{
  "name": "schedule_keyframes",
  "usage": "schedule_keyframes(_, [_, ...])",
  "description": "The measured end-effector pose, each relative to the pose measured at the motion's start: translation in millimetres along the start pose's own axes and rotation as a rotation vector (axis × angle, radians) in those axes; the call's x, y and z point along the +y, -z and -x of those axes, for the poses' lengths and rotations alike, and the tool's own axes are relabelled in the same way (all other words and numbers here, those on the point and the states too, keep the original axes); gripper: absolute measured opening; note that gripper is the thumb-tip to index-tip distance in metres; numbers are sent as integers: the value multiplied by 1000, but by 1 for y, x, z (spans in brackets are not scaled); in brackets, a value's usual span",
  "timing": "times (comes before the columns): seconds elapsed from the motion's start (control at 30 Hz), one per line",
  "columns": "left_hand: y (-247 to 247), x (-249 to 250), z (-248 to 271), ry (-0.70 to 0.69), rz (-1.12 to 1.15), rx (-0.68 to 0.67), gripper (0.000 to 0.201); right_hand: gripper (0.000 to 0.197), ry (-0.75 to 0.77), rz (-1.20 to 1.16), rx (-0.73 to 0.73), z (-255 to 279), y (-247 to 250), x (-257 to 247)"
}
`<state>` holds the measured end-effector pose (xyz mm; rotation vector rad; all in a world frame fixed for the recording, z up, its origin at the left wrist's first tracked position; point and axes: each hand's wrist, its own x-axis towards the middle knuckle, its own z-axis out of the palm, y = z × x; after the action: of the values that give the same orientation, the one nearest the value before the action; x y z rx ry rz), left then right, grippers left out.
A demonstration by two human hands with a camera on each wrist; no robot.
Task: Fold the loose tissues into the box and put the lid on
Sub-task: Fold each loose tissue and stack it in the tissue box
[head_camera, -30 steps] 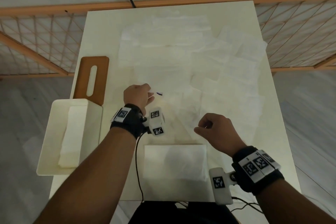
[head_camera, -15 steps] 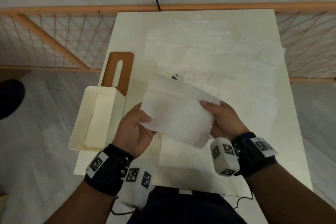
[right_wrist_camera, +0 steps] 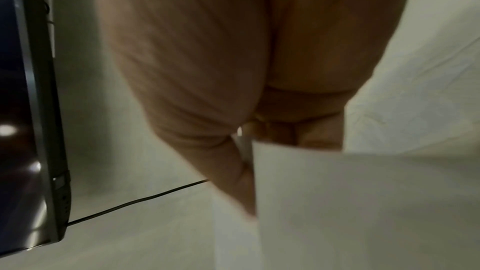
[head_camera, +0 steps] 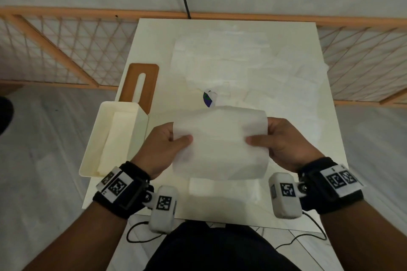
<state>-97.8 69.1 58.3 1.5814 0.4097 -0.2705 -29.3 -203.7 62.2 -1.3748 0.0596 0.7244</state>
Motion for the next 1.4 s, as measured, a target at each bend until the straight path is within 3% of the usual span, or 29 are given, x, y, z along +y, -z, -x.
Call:
schedule_keyframes(0.13, [0, 1, -2, -21, 11, 13, 25, 29, 100, -25, 128, -1, 5, 6])
schedule_keyframes(0.3, [4, 12, -2, -63, 251, -29, 23, 37, 242, -153, 87, 2, 10, 1])
schedule_keyframes(0.37, [7, 14, -1, -65, 312, -76, 31, 38, 223, -168, 23, 4, 18, 1])
schedule_keyframes(0.43, [7, 13, 1, -44, 327, -79, 37, 19, 159, -232, -82, 6, 27, 1])
schedule_keyframes(0.53, [2, 4, 2, -44, 135, 28, 28, 48, -9, -272, -79, 8, 29, 8])
schedule_keyframes(0.6, [-2, -4, 3, -60, -7, 37, 21, 34, -37, -176, 8, 7, 26, 17])
schedule_keyframes(0.67, [-3, -15, 5, -10, -12, 15, 31, 10, -35, -47, 27, 7, 23, 27])
schedule_keyframes(0.77, [-3, -40, 5, 68, -168, 43, 33, 24, -87, 136, 70, 6, 27, 50])
schedule_keyframes(0.9, [-11, -83, 1, 86, -644, 30, 18, 24, -160, 773, 115, 5, 26, 89])
schedule_keyframes(0.97, [-16, -101, -2, 97, -747, 5, 16, 24, -182, 927, 121, 3, 27, 108])
schedule_keyframes(1.4, [-19, -130, -18, 112, -787, 48, 17, 21, -139, 1034, 151, -3, 23, 140])
